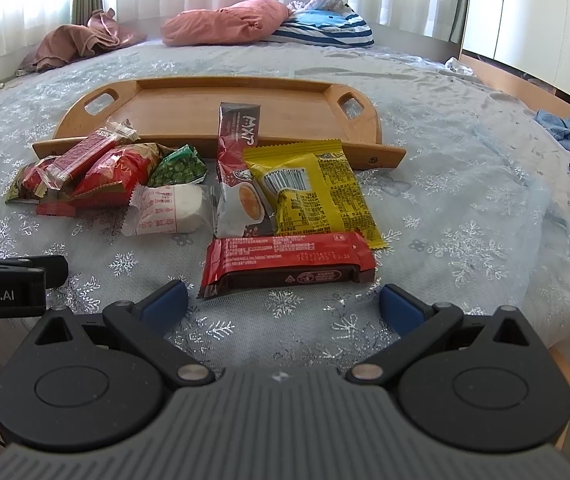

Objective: Organize snacks

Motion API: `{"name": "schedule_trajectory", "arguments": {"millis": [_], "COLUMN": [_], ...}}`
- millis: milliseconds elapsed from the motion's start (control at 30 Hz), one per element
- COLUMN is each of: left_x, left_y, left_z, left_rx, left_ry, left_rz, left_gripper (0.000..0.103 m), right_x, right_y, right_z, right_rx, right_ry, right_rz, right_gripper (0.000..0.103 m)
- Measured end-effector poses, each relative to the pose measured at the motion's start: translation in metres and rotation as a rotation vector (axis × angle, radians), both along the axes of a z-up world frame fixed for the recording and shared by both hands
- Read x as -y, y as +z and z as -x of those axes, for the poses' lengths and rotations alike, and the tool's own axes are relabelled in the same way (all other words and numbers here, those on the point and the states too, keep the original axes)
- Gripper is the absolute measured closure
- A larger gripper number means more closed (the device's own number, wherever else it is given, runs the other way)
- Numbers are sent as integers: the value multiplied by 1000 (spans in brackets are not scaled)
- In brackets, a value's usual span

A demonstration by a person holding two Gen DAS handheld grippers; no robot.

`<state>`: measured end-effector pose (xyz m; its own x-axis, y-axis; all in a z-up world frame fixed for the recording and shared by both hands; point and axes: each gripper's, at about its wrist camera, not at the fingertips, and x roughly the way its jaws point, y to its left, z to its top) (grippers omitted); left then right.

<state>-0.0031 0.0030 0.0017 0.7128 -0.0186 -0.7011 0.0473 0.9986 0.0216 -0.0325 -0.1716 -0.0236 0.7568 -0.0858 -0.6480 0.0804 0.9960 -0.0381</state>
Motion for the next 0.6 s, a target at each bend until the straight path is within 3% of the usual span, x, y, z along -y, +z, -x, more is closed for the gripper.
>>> {"name": "schedule_trajectory", "arguments": {"millis": [267, 433, 600], "left_x": [4, -2, -5], "left_y": [-1, 8, 19], "left_z": [3, 2, 5], "left_rx": [16, -4, 44], "left_ry": [6, 1, -26], "left_rz": [-16, 40, 46], "left_gripper": [0, 1, 4], "right_x": [-3, 1, 7], "right_y": [0, 3, 8], "right_z": [4, 9, 10], "right_rx": [24, 54, 71], "right_ry": [-5, -2, -1], "right_rz": [11, -10, -51], "right_gripper": [0, 0, 0]}}
